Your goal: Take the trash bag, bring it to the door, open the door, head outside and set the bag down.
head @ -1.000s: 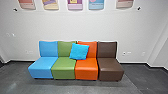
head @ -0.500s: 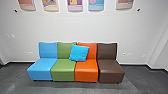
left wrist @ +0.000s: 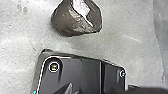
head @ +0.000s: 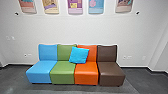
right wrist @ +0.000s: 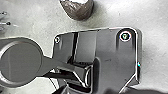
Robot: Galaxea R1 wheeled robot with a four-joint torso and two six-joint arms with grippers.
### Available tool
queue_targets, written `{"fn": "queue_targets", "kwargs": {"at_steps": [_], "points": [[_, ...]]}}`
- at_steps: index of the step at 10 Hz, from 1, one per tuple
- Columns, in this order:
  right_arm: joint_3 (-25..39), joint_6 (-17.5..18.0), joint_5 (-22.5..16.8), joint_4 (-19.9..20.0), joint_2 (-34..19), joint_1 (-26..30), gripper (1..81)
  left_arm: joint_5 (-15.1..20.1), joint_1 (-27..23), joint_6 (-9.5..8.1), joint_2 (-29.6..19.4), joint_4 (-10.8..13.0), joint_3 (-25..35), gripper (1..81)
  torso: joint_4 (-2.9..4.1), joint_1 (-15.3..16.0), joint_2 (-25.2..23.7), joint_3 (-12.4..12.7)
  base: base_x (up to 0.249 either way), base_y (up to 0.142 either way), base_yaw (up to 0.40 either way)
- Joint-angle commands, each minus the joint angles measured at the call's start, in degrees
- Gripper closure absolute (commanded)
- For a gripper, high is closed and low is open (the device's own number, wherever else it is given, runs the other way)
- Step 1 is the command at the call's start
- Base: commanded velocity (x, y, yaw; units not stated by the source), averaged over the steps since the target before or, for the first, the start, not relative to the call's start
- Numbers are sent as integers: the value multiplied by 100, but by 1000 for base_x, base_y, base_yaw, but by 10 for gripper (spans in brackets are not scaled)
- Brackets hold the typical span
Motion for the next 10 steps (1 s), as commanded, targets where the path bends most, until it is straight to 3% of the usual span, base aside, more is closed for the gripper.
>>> {"fn": "queue_targets", "kwargs": {"at_steps": [1,5,7,8,10], "points": [[274,54,-293,48,-384,314,10,665,-709,25,-123,-230,-236,10,0,354,-549,-515,0,0,0],[959,115,-310,48,-902,550,10,753,-990,25,-35,-327,-421,10,0,844,-1318,-1237,0,0,0],[1144,124,-319,48,-1078,647,10,999,-1184,25,87,-336,-465,10,0,1101,-1718,-1616,0,0,0],[1223,141,-328,56,-1157,709,10,1008,-1254,25,141,-362,-465,10,0,1237,-1932,-1279,0,0,0],[1259,265,-354,39,-1254,831,10,1043,-1377,16,237,-380,-474,10,0,1451,-2271,-1454,0,0,0]]}}
